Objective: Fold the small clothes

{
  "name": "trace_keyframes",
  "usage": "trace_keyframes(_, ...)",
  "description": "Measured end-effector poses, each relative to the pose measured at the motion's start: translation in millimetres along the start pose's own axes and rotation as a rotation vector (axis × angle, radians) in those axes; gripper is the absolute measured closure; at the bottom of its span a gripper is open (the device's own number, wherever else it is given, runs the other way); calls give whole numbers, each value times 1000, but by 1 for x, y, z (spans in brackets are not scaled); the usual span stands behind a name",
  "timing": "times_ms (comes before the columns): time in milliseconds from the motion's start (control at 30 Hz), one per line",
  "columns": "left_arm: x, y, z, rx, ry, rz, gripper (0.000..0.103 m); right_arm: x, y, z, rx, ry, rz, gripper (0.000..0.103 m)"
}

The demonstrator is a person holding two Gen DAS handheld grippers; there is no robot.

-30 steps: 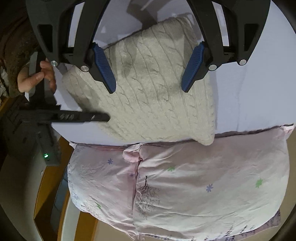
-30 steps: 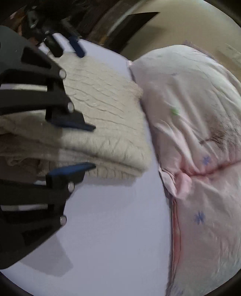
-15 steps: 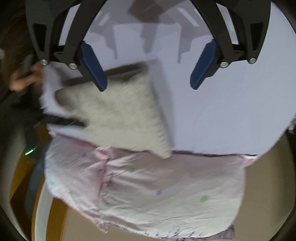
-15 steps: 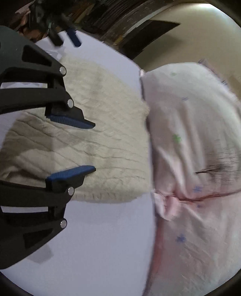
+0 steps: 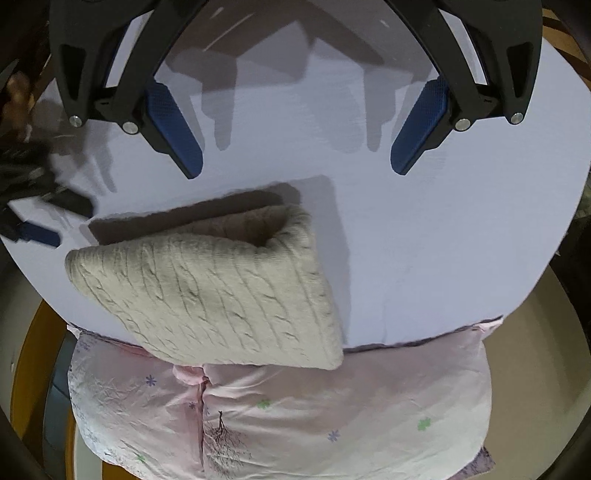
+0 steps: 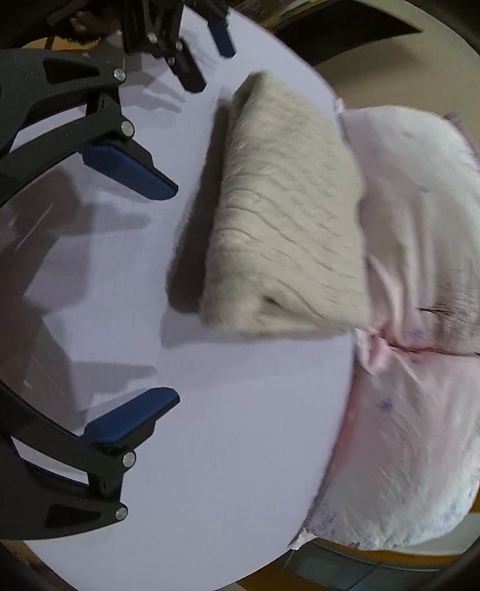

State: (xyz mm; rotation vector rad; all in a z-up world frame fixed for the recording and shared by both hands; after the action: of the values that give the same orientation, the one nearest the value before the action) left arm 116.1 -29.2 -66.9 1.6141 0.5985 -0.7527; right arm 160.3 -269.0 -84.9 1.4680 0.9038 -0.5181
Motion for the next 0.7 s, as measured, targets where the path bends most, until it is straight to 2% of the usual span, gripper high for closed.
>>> trace_keyframes(100, 8, -1, 2, -25, -13, -31, 1, 13, -1, -5, 15, -20, -49, 2)
trace_keyframes(167, 15, -4, 2, -47, -24, -62, 1, 14, -2, -3, 19, -43, -50, 2)
trace_keyframes(400, 19, -3, 1, -17, 35, -49, 1, 10, -7, -8, 23, -49, -32, 2)
trace_keyframes(700, 21, 0, -3, -31, 41, -38, 1, 11, -5, -8, 15, -44, -23, 2)
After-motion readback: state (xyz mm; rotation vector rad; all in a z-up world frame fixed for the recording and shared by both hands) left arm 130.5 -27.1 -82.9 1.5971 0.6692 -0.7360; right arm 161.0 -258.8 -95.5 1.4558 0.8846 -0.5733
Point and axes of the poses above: each gripper's, at about its wrist camera, not at the fingertips, and x roughly the way its jaws point, z to its right, y to its top, the point moved 10 cm from there along x, roughly the way its jaws point, and after that the axes turned 6 degrees about y, right-handed, at the moved point
